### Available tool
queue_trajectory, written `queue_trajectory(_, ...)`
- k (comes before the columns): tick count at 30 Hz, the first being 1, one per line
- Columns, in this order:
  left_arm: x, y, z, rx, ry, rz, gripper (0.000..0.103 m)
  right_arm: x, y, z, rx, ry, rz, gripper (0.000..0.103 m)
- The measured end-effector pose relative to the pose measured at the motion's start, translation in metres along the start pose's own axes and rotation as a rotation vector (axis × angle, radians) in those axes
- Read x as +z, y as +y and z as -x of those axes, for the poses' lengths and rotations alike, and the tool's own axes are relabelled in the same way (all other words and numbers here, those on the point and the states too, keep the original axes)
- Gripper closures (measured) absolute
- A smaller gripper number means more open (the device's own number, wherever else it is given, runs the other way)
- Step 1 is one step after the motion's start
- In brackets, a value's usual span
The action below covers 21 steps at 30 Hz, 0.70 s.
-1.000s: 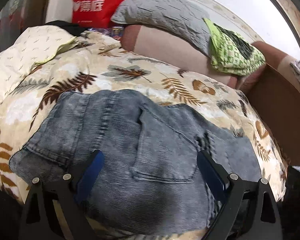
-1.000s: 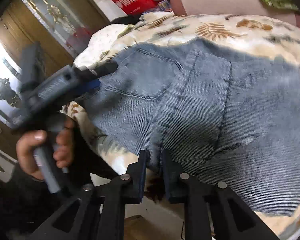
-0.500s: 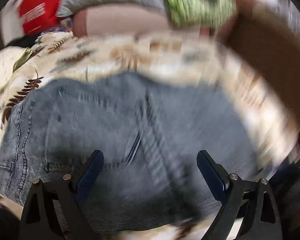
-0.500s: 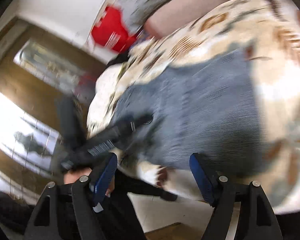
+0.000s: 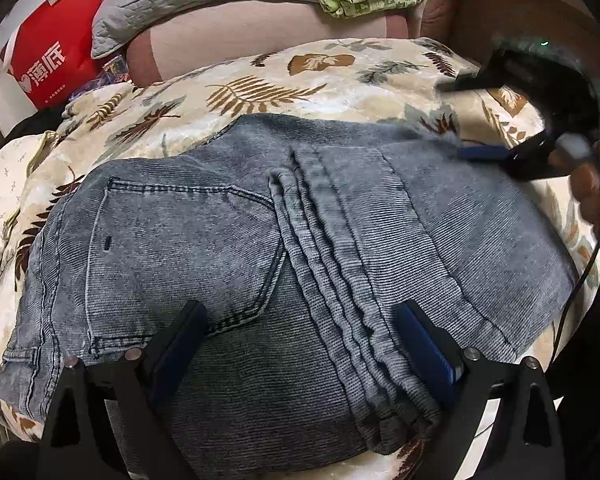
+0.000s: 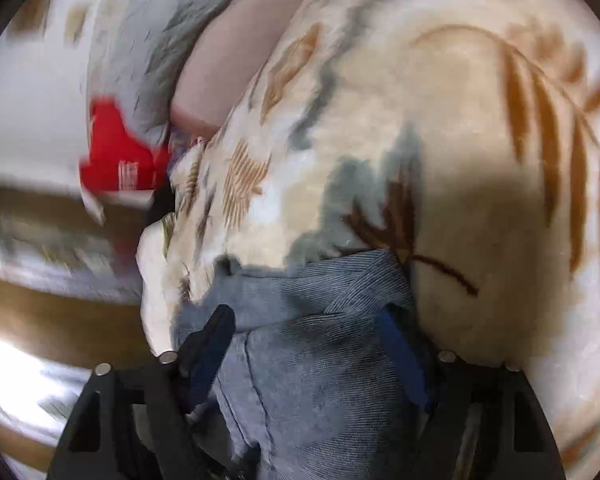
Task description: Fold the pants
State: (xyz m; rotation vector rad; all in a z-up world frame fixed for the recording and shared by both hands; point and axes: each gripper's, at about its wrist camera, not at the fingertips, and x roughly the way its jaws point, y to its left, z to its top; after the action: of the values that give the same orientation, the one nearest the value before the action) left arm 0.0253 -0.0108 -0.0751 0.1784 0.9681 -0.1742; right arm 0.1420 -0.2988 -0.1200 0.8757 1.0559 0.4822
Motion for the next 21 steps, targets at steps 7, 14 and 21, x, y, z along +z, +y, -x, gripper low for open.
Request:
queue_trajectory(7,-0.001,0.001,-0.001,-0.008,-0.012,0.000,0.006,-0.050,0.030,0.060,0.048,-0.068,0.079,0.023)
queue_trajectory(14,0.000,0.002,0.003,-0.008,-0.010,0.009,0.006,-0.067,0.001,0.050,-0.054,-0.003,0.003,0.020)
queue_trajectory(21,-0.002,0.000,0.025,-0.026,-0.062,0.005,0.006,-0.105,0.018,0.064,-0.023,-0.008,0.062,0.016)
